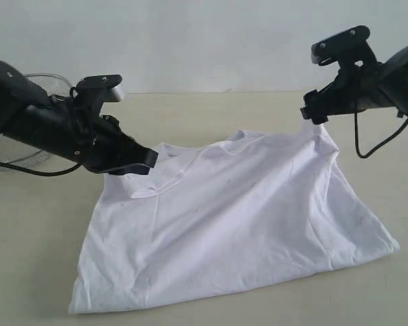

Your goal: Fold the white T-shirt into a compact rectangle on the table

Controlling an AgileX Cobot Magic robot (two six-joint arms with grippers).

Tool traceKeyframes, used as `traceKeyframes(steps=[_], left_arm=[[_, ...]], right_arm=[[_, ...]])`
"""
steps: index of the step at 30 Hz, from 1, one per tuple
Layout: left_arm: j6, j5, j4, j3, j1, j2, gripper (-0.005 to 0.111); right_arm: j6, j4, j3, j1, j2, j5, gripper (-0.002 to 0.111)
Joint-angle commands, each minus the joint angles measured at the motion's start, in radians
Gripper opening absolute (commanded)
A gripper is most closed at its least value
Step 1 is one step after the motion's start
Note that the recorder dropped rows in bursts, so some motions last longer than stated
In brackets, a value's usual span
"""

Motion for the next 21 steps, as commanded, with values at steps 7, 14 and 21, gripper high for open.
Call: traceKeyframes(steps=[7, 14, 21], left_arm=[[-0.006, 0.030, 0.003, -0.049, -0.005, 0.035, 0.005], [0.033, 0.040, -0.009, -0.080, -0.008, 0.058, 0.005], [0.083, 0.142, -0.071, -0.158, -0.012, 0.196, 0.005]], right_arm=[[0.065, -0.001, 0.009, -0.011, -0.138, 0.343, 0.033], [0.494, -0.429, 0.011, -0.136, -0.174, 0.704, 0.001], [0.714, -0.614, 0.011, -0.211, -0.154, 0.906, 0.001]])
